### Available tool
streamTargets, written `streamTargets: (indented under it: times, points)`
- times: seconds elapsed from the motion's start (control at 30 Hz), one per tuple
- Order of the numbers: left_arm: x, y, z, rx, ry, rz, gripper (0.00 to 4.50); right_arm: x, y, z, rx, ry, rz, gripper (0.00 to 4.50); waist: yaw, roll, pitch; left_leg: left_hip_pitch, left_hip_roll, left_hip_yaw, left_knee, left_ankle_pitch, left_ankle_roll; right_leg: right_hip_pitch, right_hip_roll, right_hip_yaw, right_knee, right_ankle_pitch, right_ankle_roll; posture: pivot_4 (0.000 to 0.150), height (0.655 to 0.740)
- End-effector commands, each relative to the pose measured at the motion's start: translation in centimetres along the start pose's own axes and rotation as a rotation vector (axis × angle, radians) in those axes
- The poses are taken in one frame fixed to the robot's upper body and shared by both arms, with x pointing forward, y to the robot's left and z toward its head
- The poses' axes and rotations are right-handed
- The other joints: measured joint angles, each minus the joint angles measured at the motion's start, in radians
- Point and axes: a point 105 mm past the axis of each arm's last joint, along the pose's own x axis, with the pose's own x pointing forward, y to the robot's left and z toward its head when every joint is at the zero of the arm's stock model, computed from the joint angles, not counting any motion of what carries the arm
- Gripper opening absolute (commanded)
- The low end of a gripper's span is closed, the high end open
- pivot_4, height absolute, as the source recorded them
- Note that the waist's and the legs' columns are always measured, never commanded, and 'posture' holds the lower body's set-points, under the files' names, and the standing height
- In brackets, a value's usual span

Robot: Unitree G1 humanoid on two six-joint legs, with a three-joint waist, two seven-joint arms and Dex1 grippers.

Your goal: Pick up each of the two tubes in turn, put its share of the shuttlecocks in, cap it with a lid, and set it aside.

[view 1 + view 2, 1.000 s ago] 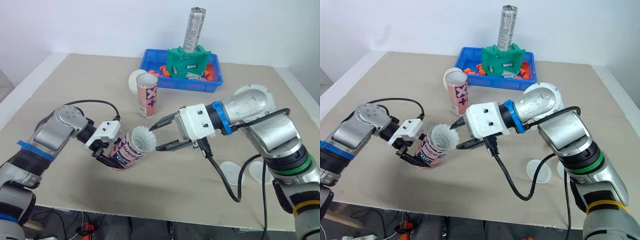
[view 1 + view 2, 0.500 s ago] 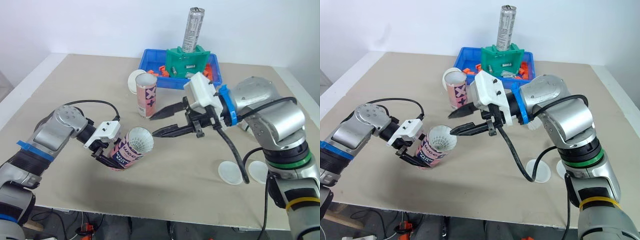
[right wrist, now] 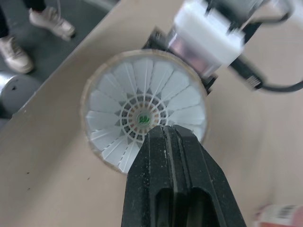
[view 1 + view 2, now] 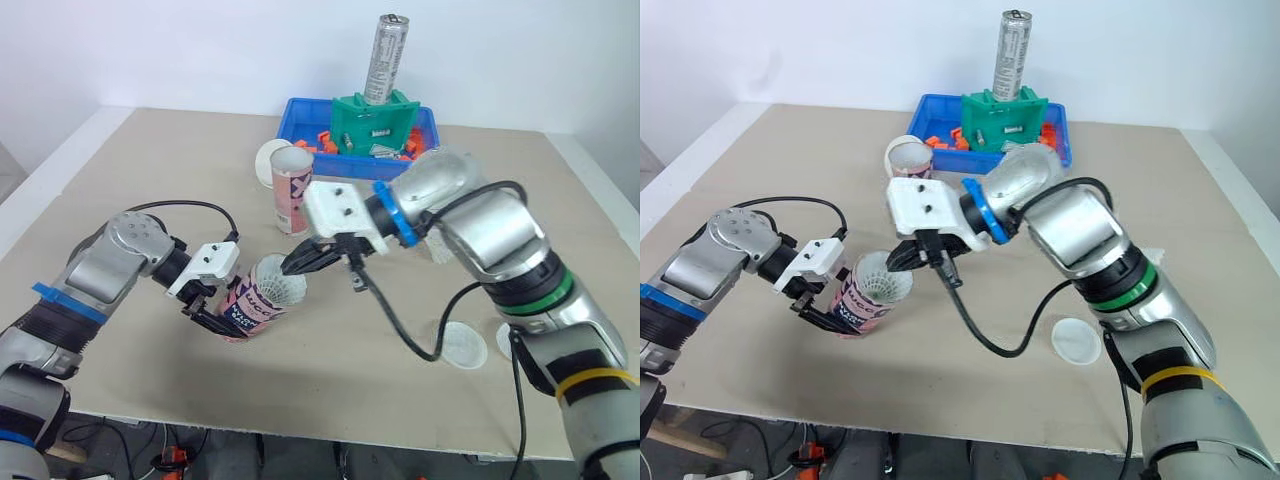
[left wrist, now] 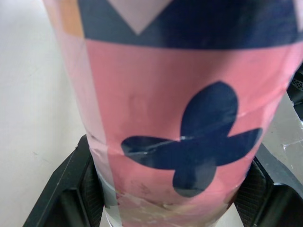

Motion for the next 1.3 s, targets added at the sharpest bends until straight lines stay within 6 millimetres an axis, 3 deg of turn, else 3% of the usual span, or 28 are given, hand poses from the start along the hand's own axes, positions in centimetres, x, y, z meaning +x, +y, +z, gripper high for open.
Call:
streamTargets:
  times: [0.03, 0.37, 0.63, 0.73, 0.87, 1.03, 1.17, 1.3]
  points:
    - [-0.2, -0.3, -0.1, 0.011, 0.014, 0.006, 3.24, 0.1, 0.4, 1.4, -0.001, 0.022, 0.075, 0.01, 0.000, 0.000, 0.000, 0.000, 0.000, 0.000, 0.000, 0.000, 0.000, 0.000, 0.000, 0.000, 0.000, 0.000, 0.000, 0.150, 0.7275]
    - [-0.3, -0.4, -0.2, 0.004, 0.014, 0.013, 3.24, 5.0, -0.4, 0.5, 0.115, 0.081, 0.147, 0.01, 0.000, 0.000, 0.000, 0.000, 0.000, -0.001, 0.000, 0.000, 0.000, 0.000, 0.000, -0.001, 0.001, 0.000, 0.000, 0.150, 0.7275]
    - [-0.4, -0.4, -0.2, 0.000, 0.013, 0.016, 3.24, 6.2, -0.5, -0.1, 0.214, 0.070, 0.153, 0.01, -0.003, 0.000, -0.001, 0.002, 0.002, -0.001, 0.000, 0.000, 0.000, 0.001, 0.002, -0.002, 0.001, 0.002, 0.001, 0.150, 0.7275]
    - [-0.4, -0.5, -0.2, -0.002, 0.013, 0.016, 3.24, 4.1, -1.4, 0.5, 0.215, 0.041, 0.118, 0.01, -0.002, 0.000, -0.001, 0.002, 0.003, -0.002, 0.000, 0.000, 0.000, 0.001, 0.004, -0.002, 0.002, 0.001, -0.002, 0.150, 0.7275]
    - [-0.3, -0.4, -0.1, 0.000, 0.009, 0.018, 3.24, -0.2, -0.8, 1.7, 0.203, -0.013, 0.138, 0.01, 0.002, 0.000, -0.001, 0.000, 0.003, -0.002, 0.001, 0.000, 0.000, 0.000, 0.004, -0.002, 0.002, 0.001, -0.001, 0.150, 0.7275]
    - [-0.2, -0.3, 0.2, 0.015, -0.010, 0.021, 3.24, -3.4, -0.2, 1.3, 0.200, -0.001, 0.107, 0.01, 0.000, 0.000, -0.001, 0.000, 0.003, -0.002, 0.000, 0.000, 0.000, 0.000, 0.004, -0.002, 0.002, 0.000, -0.001, 0.150, 0.7275]
    - [-0.1, 0.2, 2.2, 0.061, -0.134, 0.052, 3.24, -6.8, -0.2, 0.0, 0.227, 0.006, -0.026, 0.01, 0.003, 0.001, 0.000, -0.001, 0.003, -0.002, -0.001, 0.000, 0.000, -0.001, 0.004, -0.002, 0.002, 0.000, -0.001, 0.150, 0.7275]
    - [0.3, 1.0, 6.4, 0.104, -0.422, 0.117, 3.24, -9.6, 1.1, -3.0, 0.249, 0.005, -0.211, 0.01, 0.013, -0.001, 0.000, -0.002, 0.002, -0.003, 0.000, -0.001, -0.001, 0.001, 0.002, -0.003, 0.000, -0.001, -0.003, 0.150, 0.7275]
